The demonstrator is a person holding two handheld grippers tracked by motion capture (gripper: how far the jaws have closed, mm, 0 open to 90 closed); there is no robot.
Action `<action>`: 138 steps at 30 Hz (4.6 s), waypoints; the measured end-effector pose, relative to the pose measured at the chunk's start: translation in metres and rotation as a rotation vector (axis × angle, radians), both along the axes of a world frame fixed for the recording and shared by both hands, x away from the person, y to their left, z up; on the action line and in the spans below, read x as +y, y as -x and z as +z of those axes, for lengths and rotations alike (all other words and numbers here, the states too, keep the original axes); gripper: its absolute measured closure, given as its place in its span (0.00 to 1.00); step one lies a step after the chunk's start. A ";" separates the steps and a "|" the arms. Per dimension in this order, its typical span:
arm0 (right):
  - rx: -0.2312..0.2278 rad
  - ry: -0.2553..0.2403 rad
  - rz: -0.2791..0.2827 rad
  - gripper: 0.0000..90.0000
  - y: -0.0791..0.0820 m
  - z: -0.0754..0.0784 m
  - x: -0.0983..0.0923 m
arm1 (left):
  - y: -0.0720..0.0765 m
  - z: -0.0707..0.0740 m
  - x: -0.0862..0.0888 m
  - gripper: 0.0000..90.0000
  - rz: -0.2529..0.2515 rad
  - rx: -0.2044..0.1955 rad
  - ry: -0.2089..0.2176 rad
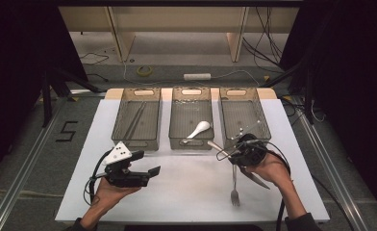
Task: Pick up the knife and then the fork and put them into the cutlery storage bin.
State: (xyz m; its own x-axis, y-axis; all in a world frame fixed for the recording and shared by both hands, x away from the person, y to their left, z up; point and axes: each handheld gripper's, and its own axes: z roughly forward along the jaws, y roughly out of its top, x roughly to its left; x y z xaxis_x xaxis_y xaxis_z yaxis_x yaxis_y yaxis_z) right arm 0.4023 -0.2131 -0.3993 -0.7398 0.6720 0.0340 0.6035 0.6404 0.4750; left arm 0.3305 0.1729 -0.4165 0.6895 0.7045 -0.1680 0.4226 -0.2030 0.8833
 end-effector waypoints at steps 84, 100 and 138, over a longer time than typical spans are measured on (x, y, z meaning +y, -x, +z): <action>-0.056 -0.077 -0.454 0.89 -0.178 0.031 -0.012 | 0.004 0.004 0.003 0.17 0.026 -0.046 0.046; -0.065 -0.065 -0.493 0.89 -0.181 0.019 -0.011 | 0.005 0.004 0.003 0.17 0.026 -0.046 0.049; -0.174 -0.206 -0.127 0.53 -0.063 0.050 0.004 | 0.004 0.003 0.002 0.17 0.034 -0.039 0.040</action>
